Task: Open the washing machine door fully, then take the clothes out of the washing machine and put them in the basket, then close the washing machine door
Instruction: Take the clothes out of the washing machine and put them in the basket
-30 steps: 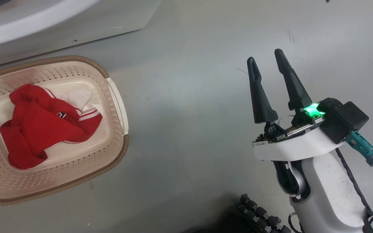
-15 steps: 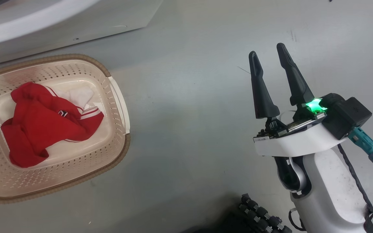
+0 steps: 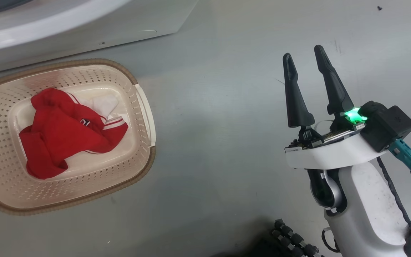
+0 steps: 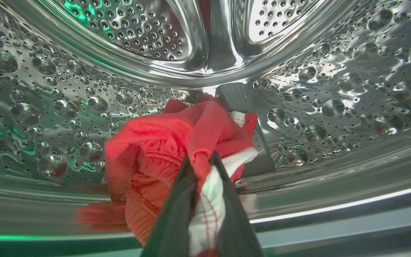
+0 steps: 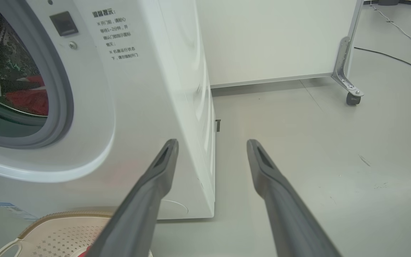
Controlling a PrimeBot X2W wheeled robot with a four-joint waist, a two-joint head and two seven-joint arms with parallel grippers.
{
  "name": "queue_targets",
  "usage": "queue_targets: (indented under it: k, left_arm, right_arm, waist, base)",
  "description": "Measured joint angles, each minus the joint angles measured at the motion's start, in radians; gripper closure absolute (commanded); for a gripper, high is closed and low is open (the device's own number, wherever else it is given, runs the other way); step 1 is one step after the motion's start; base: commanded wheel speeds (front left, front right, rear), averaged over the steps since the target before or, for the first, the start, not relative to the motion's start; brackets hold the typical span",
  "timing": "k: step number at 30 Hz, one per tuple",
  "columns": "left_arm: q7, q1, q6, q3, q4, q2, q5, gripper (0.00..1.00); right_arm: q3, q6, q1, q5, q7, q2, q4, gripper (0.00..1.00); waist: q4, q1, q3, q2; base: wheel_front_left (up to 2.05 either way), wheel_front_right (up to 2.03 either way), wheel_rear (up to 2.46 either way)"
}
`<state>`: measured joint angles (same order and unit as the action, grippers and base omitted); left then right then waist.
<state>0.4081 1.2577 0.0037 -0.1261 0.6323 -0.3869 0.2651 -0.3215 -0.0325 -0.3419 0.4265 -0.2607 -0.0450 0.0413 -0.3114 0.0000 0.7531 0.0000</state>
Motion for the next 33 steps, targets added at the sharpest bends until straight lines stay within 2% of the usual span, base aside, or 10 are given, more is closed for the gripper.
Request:
queue_targets:
  k: [14, 22, 33]
  left_arm:
    - [-0.259, -0.165, 0.002, 0.04, -0.088, 0.078, 0.052, 1.0]
    - [-0.404, -0.292, 0.002, 0.035, -0.156, 0.148, 0.061, 1.0]
    - [-0.557, -0.495, 0.034, 0.024, -0.227, 0.234, 0.075, 1.0]
  right_arm:
    - [0.027, -0.007, 0.0, -0.052, 0.0, 0.0, -0.02, 0.0]
    - [0.045, -0.012, 0.004, -0.087, 0.0, -0.001, -0.041, 0.0]
    - [0.067, -0.028, 0.05, -0.135, 0.0, -0.002, -0.071, 0.0]
  waist:
    - [0.046, 0.0, -0.053, 0.0]
    - [0.08, 0.0, -0.103, 0.0]
    - [0.138, 0.0, -0.191, 0.0]
  base:
    - [0.0, 0.0, 0.0]
    - [0.0, 0.0, 0.0]
    - [0.0, 0.0, 0.0]
